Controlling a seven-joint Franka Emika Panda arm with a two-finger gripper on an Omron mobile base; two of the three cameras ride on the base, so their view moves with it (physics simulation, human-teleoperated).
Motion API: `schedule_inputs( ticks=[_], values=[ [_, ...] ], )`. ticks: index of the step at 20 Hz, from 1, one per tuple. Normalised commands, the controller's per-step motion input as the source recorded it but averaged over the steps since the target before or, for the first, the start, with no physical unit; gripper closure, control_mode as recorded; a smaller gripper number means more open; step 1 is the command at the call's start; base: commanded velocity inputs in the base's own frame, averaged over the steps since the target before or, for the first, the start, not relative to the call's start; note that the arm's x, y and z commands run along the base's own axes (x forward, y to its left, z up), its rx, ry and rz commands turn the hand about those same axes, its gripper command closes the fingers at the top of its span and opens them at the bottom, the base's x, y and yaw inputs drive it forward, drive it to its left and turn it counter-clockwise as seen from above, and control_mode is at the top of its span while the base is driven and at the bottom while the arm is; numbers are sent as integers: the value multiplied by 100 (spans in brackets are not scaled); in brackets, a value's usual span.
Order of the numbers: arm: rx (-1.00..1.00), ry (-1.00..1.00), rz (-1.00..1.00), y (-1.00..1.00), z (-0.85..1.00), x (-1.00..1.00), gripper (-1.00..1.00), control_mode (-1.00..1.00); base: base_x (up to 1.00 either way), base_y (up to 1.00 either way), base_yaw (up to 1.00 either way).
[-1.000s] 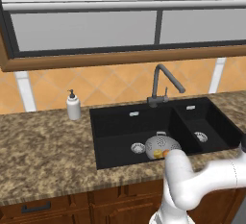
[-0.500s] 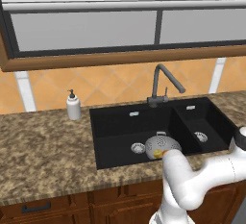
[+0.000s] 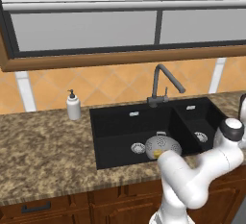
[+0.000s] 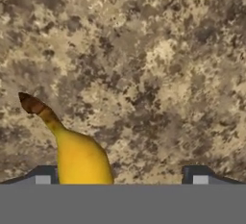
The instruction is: Put the colander in the sink, put the kiwi, tangerine, banana in the colander, and turn on the sink faucet and pour water over the colander.
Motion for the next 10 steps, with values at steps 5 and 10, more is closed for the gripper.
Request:
schedule_inputs(
  ticks=[5,10],
  values=[
    [3,11,0,-4,-33,-24,100,-100,0,0,0],
    [13,4,0,5,-7,-56,100,-100,0,0,0]
  ],
)
